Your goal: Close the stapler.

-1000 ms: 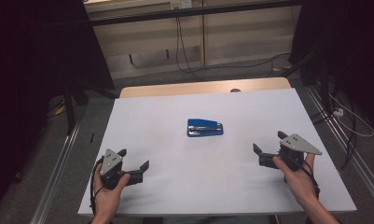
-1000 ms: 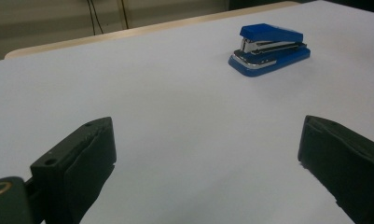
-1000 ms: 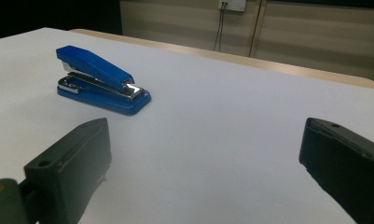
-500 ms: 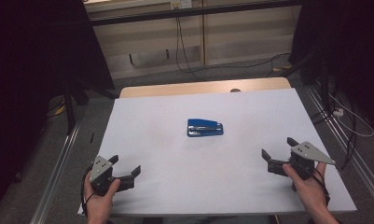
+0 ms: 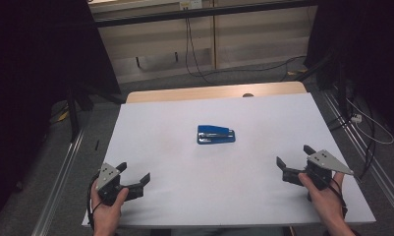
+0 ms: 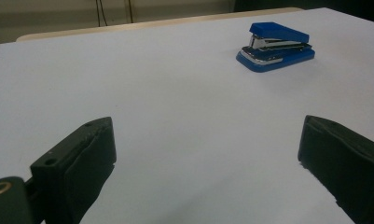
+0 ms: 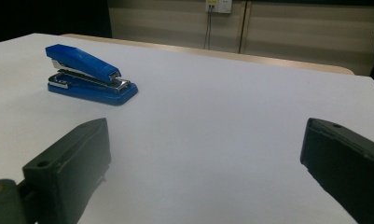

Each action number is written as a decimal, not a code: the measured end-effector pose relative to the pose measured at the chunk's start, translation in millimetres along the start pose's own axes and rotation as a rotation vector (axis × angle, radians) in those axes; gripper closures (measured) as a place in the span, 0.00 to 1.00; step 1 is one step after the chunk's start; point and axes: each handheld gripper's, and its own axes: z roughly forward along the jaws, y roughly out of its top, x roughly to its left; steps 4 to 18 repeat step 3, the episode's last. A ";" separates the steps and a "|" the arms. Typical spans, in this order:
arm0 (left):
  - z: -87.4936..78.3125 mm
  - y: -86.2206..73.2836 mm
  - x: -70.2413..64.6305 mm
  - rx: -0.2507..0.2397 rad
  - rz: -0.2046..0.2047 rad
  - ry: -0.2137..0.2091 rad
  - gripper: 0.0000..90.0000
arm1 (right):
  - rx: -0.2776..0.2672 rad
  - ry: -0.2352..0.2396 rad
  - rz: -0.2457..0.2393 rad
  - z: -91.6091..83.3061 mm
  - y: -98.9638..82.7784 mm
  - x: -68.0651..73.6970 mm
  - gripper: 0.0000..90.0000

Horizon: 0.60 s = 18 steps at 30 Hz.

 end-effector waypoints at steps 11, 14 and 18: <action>1.5 0.7 -0.6 0.001 0.000 -0.003 0.05 | 0.000 0.003 0.008 0.8 -0.1 0.6 0.02; 1.5 0.7 -0.6 0.001 0.000 -0.003 0.05 | 0.000 0.003 0.008 0.8 -0.1 0.6 0.02; 1.5 0.7 -0.6 0.001 0.000 -0.003 0.05 | 0.000 0.003 0.008 0.8 -0.1 0.6 0.02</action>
